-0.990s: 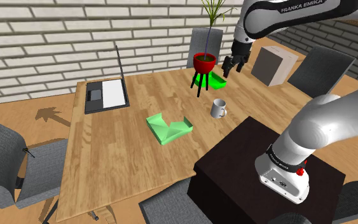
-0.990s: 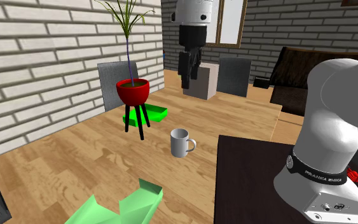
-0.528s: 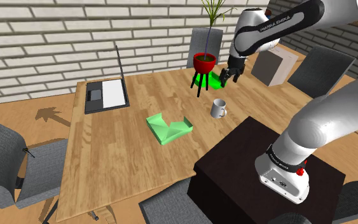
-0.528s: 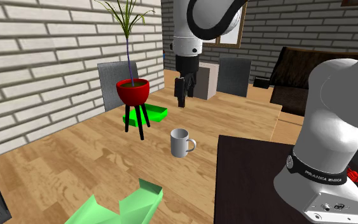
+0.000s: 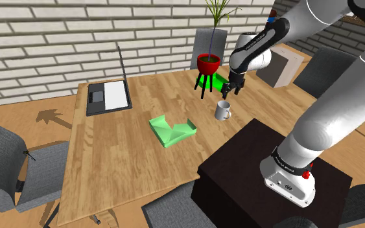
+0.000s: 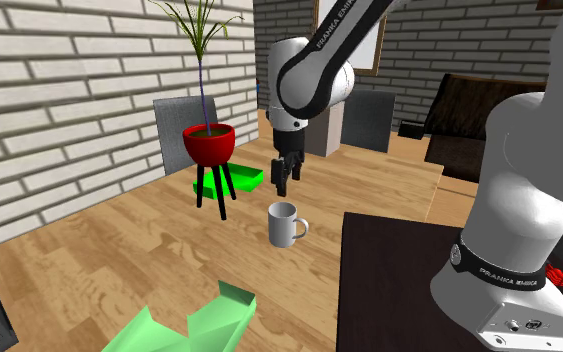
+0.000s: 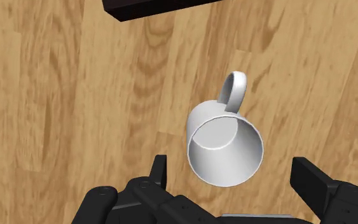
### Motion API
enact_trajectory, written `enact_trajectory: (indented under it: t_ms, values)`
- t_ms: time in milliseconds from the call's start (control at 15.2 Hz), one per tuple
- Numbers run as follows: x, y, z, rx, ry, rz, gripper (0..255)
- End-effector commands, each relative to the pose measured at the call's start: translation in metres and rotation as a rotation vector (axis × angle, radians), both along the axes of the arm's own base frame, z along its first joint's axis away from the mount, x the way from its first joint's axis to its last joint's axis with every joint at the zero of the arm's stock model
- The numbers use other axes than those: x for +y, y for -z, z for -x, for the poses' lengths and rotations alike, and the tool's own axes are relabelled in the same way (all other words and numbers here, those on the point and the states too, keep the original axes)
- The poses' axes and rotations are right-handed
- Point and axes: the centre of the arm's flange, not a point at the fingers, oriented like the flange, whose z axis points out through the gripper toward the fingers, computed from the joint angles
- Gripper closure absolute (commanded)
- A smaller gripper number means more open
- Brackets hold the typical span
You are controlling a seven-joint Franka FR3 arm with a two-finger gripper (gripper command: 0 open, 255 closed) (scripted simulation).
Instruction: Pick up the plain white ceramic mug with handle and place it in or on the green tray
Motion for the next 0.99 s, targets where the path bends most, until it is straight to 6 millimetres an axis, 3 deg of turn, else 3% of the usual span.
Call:
enact_trajectory:
  t_ms: [0,198,660,924]
  values:
    - [-0.013,0.024,-0.006,0.006,0.012,-0.002,0]
    - [-0.030,0.059,-0.012,0.017,0.029,-0.009,0]
    - [-0.029,0.096,-0.010,0.017,0.029,-0.009,0]
    - [-0.029,0.099,-0.010,0.017,0.029,-0.009,0]
